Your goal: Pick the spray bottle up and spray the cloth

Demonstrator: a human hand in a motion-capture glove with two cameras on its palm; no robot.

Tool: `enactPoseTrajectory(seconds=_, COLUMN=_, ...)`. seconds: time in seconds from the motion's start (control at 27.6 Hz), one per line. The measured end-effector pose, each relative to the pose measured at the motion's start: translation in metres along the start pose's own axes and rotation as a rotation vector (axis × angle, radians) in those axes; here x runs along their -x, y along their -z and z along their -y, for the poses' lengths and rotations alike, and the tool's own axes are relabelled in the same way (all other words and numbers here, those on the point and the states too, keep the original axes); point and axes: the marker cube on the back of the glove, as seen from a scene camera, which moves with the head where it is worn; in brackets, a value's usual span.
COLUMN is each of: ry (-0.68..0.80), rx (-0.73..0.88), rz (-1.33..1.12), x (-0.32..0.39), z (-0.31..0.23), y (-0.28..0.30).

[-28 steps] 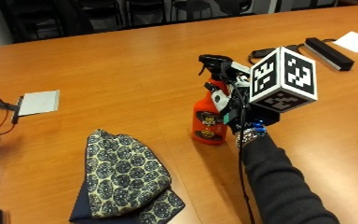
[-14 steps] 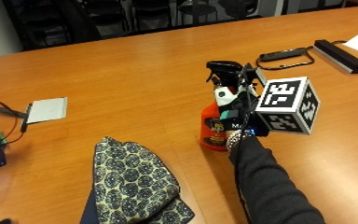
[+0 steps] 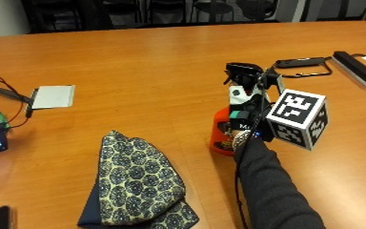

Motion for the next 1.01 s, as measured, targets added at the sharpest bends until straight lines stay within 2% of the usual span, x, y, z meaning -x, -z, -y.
enactPoseTrajectory(seconds=0.47, ry=0.191, rx=-0.114, rz=-0.063, x=0.002, z=0.001, y=0.003)
enactPoseTrajectory(seconds=0.72, ry=0.234, rx=-0.121, rz=-0.064, x=0.006, z=0.003, y=0.005)
enactPoseTrajectory(seconds=1.01, ry=0.307, rx=-0.056, rz=-0.083, x=-0.005, z=0.000, y=0.008)
